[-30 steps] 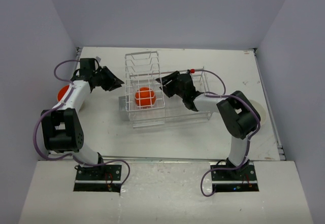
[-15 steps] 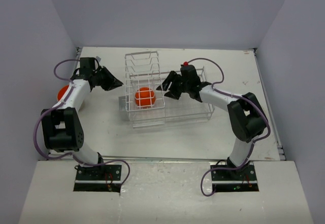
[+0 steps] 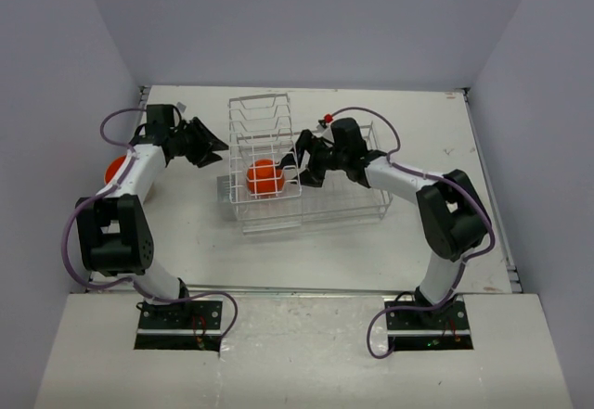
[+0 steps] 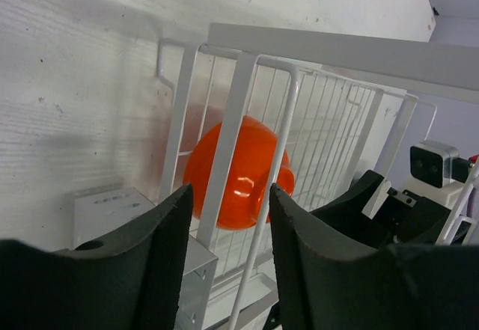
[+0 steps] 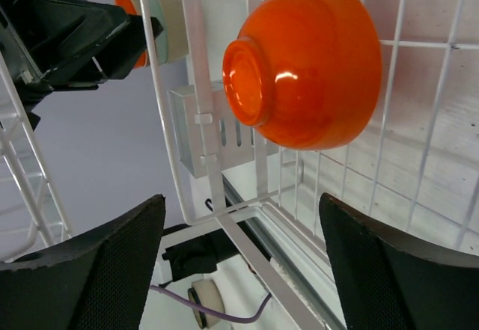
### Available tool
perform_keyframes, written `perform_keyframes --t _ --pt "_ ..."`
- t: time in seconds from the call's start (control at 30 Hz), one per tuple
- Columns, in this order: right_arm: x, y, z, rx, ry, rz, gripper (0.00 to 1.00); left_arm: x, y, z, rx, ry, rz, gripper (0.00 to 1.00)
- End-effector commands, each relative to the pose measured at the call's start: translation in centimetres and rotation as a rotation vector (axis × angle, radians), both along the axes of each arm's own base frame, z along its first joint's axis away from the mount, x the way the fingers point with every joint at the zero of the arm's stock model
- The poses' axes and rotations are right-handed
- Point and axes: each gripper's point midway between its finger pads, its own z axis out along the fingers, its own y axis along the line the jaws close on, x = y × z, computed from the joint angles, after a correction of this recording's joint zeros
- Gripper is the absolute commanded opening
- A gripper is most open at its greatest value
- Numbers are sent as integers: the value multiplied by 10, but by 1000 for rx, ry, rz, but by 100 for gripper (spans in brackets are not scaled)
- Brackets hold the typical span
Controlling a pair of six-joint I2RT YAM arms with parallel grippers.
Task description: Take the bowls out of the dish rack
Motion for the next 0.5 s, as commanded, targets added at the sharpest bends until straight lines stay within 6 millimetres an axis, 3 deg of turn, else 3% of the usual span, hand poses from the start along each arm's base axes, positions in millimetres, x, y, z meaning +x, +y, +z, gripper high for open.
perform_keyframes --t 0.0,0.33,0.47 --pt "-5 11 6 81 0 48 85 1 -2 15 -26 -56 -8 48" --pt "6 27 -29 10 23 36 99 5 -5 25 -50 -76 -11 52" --pt "13 27 -39 -27 11 26 99 3 -5 26 -49 -77 -17 52"
